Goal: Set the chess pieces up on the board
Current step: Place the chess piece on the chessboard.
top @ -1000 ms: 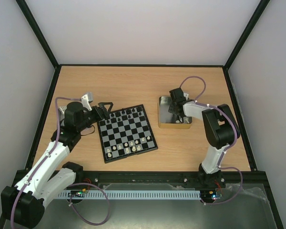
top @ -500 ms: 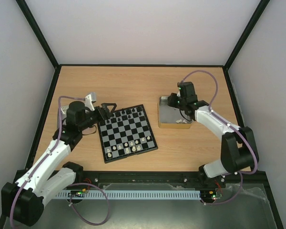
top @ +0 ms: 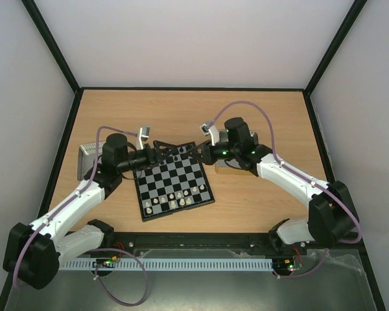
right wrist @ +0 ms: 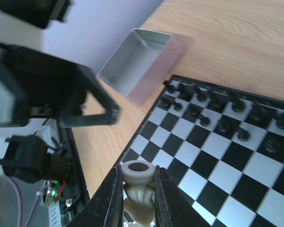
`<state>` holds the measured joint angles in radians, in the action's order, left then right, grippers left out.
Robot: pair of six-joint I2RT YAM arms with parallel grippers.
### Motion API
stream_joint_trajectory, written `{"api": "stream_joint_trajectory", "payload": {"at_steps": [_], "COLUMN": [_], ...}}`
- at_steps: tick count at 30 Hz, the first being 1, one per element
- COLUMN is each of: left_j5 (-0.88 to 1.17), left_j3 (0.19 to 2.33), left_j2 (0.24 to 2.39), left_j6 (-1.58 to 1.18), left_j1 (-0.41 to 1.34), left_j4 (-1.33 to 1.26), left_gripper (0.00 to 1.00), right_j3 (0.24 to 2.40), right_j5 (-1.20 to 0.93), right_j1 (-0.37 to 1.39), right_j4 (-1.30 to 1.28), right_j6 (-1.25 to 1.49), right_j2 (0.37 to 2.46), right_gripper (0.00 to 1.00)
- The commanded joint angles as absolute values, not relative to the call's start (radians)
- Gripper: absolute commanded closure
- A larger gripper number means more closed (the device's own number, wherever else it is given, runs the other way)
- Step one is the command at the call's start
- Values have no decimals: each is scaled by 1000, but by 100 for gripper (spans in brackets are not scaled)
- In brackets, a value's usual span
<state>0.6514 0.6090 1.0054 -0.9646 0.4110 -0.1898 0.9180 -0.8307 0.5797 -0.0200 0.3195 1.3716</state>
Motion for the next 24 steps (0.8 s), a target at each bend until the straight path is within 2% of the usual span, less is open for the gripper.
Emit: {"api": "stream_joint_trajectory", "payload": {"at_steps": [1,5,11,17,21,24], "left_j5": [759,784,807,835,828,822], "left_j3": [636,635,631,618,593,577], "left_j2": [1045,1085,1140,1177,1176,1169], "left_j6": [-1090,-1130,-1137,-1195,-1245,-1269], "left_j1": [420,428,436,437,436,436], "left_j4": [-292,-305,-298,-361,-417,-458], "left_gripper": [22,26,42,43,37,37], "right_j3": [1006,1059,1106,1124,1130,1133], "right_j5": [-901,-872,-880,-901,-910,-906], "right_j1": [631,652,663,670,673,673], "right_j4": [-72,-130,-194,-242,-260,-266], "right_j6": [177,137,87,44,22,16], "right_j2": [1390,1427,1457,1470,1481,1489], "right_gripper": [88,87,87,87,87,87]}}
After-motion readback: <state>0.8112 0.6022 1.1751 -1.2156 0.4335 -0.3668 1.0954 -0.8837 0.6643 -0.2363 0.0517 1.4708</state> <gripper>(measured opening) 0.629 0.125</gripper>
